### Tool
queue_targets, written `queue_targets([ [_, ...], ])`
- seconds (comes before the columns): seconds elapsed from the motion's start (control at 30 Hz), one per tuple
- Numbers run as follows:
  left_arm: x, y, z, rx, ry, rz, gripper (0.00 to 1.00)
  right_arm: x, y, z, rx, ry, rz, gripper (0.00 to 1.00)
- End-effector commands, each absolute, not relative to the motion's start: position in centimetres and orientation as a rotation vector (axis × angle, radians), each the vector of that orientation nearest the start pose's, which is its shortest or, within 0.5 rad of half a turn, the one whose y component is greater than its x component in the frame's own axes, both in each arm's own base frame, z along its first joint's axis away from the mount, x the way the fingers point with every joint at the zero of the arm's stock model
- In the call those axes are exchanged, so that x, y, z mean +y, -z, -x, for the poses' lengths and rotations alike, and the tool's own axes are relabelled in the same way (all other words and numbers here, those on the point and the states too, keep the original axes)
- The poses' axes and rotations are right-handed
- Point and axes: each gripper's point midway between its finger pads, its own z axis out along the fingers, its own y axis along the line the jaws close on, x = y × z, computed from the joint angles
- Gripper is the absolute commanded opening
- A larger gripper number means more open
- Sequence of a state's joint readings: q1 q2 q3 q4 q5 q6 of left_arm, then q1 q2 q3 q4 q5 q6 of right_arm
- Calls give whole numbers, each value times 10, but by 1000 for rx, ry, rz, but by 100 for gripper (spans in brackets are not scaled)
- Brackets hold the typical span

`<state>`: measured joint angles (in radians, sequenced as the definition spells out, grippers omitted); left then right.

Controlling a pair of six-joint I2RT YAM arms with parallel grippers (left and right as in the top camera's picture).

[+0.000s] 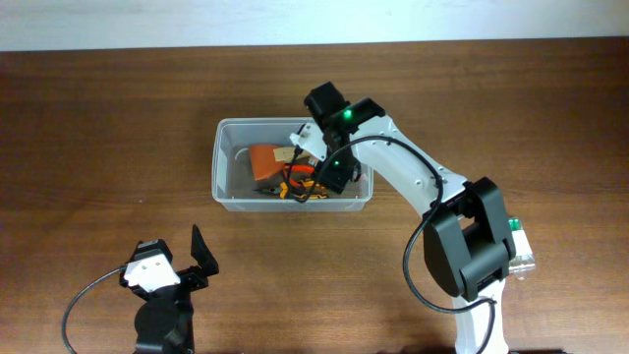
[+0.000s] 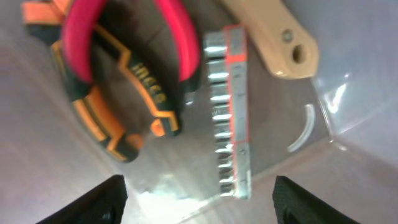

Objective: Pack container
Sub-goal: 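Carry the orange bit strip into the container and release, then lift the right gripper out and move it right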

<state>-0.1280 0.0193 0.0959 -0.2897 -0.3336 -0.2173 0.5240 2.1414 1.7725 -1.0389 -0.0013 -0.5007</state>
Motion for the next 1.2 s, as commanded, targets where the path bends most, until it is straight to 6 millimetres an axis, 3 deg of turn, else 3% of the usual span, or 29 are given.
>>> queue_targets([
  [0.0,27,-147,-232,1743,-54,309,99,231,-151,-410,2496,10,1229,80],
  [0.13,27,-147,-232,1743,-54,309,99,181,-233,-412,2527,106,867,81],
  [0.23,27,-147,-232,1743,-54,309,99,141,-274,-408,2541,85,615,80],
  [0.27,27,-147,-232,1743,-54,309,99,117,-292,-403,2545,53,494,80],
  [0.43,27,-147,-232,1743,-54,309,99,68,-328,-391,2497,-48,319,82],
  [0.47,27,-147,-232,1743,-54,309,99,53,-334,-388,2492,-33,274,87],
  [0.53,27,-147,-232,1743,-54,309,99,25,-338,-377,2511,12,196,96],
  [0.83,27,-147,-232,1743,-54,309,99,-63,-315,-315,2751,165,-53,99],
  [1.03,27,-147,-232,1743,-54,309,99,-79,-304,-295,2805,164,-154,100],
  [1.17,27,-147,-232,1743,-54,309,99,-83,-274,-284,2902,156,-187,98],
])
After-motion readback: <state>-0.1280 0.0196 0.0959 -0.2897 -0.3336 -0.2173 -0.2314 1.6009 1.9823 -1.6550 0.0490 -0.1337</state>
